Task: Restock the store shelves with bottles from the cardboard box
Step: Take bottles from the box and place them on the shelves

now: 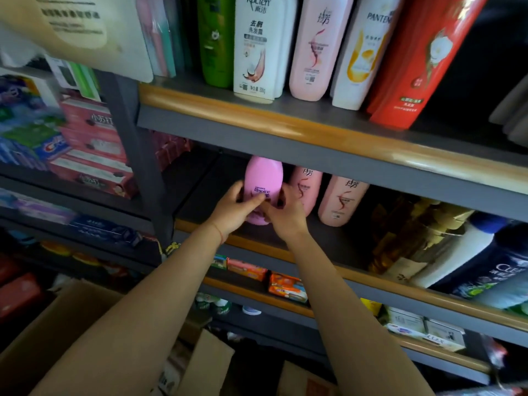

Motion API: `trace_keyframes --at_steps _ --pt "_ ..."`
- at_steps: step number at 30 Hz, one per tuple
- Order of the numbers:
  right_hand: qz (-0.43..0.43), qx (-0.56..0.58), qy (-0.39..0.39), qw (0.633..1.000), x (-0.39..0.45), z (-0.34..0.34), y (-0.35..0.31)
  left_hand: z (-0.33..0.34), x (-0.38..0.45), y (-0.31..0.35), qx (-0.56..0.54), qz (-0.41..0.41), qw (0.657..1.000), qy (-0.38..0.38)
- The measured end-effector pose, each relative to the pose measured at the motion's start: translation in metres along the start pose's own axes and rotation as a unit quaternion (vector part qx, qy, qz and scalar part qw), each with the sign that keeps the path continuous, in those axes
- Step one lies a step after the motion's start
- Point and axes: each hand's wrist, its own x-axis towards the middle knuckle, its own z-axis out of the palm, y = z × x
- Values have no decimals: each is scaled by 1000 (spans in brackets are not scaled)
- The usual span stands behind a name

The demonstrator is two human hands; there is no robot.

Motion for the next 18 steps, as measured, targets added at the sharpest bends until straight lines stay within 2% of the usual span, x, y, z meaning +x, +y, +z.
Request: trace_keyframes --at_steps 3,8,13,18 --pt "53 94 -10 994 4 11 12 -3 11 -3 -51 -2 999 -13" --pt "146 290 -36 945 7 20 12 -1 28 -9 -96 -7 995 -15" --pt "225 381 5 897 22 31 17 -1 47 -13 -109 -19 994 -21" --pt "230 427 48 873 30 40 20 0 58 -17 -113 -13 993 -19"
